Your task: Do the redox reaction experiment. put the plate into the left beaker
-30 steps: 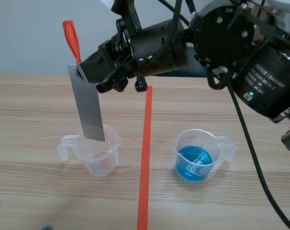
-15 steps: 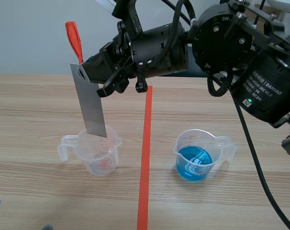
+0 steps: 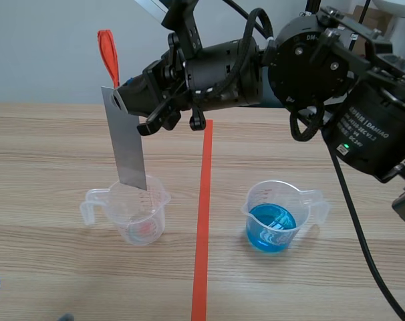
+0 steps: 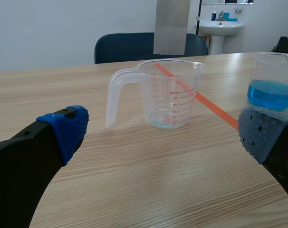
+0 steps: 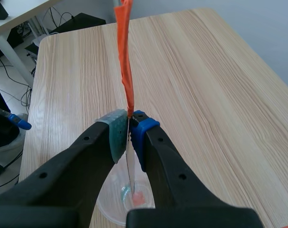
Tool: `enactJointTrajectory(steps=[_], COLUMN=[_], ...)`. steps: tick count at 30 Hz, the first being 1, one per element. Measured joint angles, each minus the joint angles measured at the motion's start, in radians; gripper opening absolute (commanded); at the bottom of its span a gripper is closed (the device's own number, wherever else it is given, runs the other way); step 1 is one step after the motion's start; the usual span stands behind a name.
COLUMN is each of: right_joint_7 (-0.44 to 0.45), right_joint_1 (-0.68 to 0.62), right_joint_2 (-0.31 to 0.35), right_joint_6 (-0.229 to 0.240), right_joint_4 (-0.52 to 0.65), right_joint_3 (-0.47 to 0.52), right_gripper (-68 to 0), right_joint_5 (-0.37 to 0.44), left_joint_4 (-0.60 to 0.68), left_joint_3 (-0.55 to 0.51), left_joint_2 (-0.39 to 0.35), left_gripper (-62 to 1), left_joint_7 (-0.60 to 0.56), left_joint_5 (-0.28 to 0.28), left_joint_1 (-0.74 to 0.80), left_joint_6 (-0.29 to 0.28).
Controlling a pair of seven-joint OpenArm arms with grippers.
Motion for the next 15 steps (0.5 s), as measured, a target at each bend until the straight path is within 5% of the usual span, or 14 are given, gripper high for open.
enactJointTrajectory(steps=[15], right_joint_7=[0.013], right_joint_1=[-0.013], right_joint_2=[-0.047], right_joint_6=[0.003], right_joint_4=[-0.098], right_joint_3=[0.000], right_gripper=[-66.9], right_joint_5=[-0.039], left_joint_4=[0.000], left_joint_3=[0.000], left_joint_2=[0.000], left_gripper=[1.4], left_joint_7=[0.000], left_joint_5=[0.000], left_joint_1=[0.000], left_joint_6=[0.000])
